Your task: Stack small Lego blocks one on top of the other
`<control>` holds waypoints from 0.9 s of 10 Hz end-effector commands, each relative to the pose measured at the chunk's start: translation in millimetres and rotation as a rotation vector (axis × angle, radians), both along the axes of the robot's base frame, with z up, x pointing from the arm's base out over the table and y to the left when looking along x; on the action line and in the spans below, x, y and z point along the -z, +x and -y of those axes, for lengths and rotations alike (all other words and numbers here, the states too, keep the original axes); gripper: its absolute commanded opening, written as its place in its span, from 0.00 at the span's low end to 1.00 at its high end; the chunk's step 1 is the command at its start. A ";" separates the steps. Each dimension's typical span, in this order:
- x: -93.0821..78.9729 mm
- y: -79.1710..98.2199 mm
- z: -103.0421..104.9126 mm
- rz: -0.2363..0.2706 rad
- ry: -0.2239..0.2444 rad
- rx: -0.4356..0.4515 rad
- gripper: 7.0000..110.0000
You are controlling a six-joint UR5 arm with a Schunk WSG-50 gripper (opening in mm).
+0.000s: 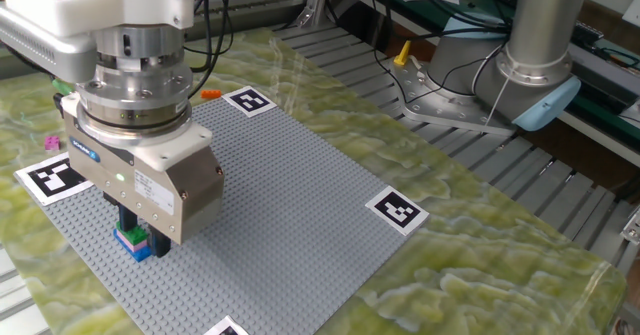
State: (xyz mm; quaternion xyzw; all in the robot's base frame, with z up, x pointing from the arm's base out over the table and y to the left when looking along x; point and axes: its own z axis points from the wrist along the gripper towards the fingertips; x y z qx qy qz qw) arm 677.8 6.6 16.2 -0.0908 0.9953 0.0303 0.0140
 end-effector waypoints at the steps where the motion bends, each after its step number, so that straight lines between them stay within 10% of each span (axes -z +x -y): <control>1: -1.8 0.6 -1.8 0.001 0.012 0.007 0.36; 9: -1.8 3.2 -5.1 -0.004 0.010 0.017 0.36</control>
